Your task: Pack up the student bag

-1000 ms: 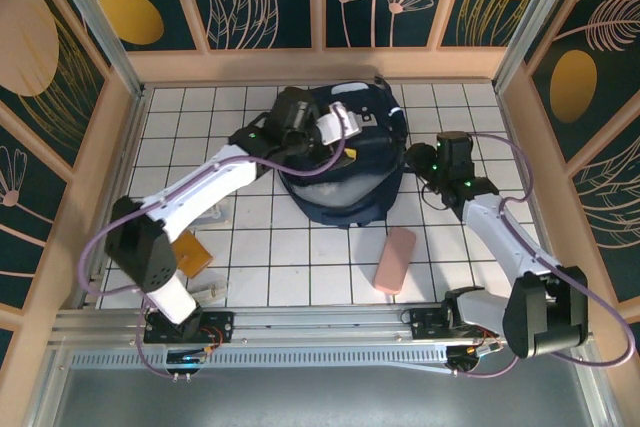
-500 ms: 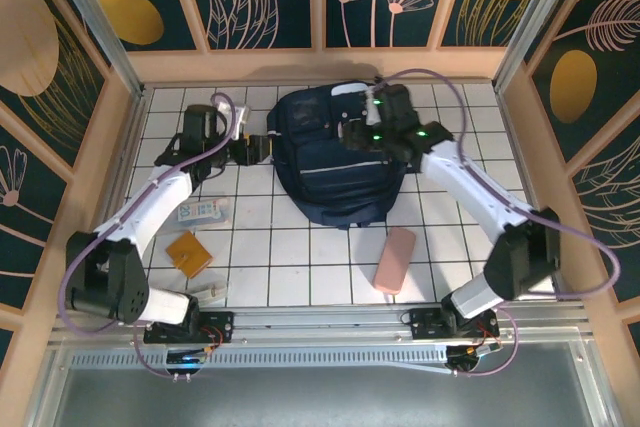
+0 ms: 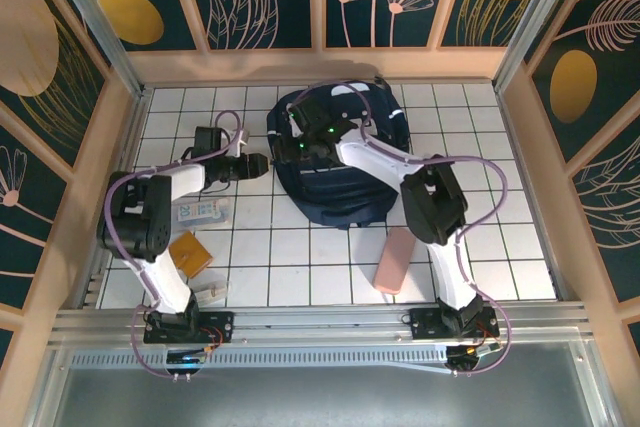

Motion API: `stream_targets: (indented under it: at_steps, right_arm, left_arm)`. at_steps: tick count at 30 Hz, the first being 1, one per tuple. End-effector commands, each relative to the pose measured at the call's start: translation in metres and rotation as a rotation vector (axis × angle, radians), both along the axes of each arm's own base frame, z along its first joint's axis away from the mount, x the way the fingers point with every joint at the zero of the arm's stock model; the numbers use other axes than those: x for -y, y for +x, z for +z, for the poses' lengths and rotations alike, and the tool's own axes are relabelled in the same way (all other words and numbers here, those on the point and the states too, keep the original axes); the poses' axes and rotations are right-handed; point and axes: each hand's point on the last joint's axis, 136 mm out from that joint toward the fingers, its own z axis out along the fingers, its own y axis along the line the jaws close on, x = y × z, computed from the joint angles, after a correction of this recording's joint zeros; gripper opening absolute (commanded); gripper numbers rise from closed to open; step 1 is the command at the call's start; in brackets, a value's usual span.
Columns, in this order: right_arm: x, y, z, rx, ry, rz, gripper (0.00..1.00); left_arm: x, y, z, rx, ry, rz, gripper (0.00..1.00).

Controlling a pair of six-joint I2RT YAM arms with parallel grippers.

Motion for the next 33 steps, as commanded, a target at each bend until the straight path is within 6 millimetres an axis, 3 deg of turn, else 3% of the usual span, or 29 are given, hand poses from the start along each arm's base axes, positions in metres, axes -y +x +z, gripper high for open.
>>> stream_targets:
  at_steps: [1, 5, 10, 14, 18, 23, 26, 30, 33]
  right_arm:
    - [-0.01, 0.034, -0.004, 0.067, -0.022, -0.095, 0.51]
    - [-0.013, 0.058, -0.023, 0.111, -0.108, -0.2, 0.51]
    - [0.008, 0.074, -0.038, 0.145, -0.225, -0.34, 0.5]
    - [0.006, 0.07, -0.059, 0.123, -0.249, -0.308, 0.42]
    - [0.004, 0.065, -0.076, 0.097, -0.271, -0.297, 0.34]
    - [0.012, 0.064, -0.084, 0.162, -0.424, -0.286, 0.37]
    - [0.02, 0.053, -0.093, 0.156, -0.499, -0.278, 0.4]
    - [0.034, 0.046, -0.102, 0.145, -0.562, -0.302, 0.26]
    - [0.028, 0.052, -0.079, 0.121, -0.471, -0.304, 0.04]
  left_arm:
    - [0.008, 0.005, 0.007, 0.0, -0.076, 0.002, 0.58]
    - [-0.005, 0.01, 0.002, -0.009, -0.021, 0.08, 0.6]
    - [-0.015, 0.015, -0.006, -0.025, -0.002, 0.157, 0.6]
    - [-0.017, 0.025, 0.005, 0.054, -0.007, 0.178, 0.59]
    - [-0.004, 0.028, 0.016, 0.136, -0.065, 0.104, 0.59]
    - [-0.002, 0.023, 0.03, 0.269, -0.067, 0.065, 0.6]
    - [-0.002, 0.021, 0.034, 0.315, -0.056, 0.041, 0.6]
    - [0.004, 0.009, 0.042, 0.396, -0.077, -0.018, 0.6]
    - [0.01, -0.007, 0.054, 0.514, -0.07, -0.101, 0.61]
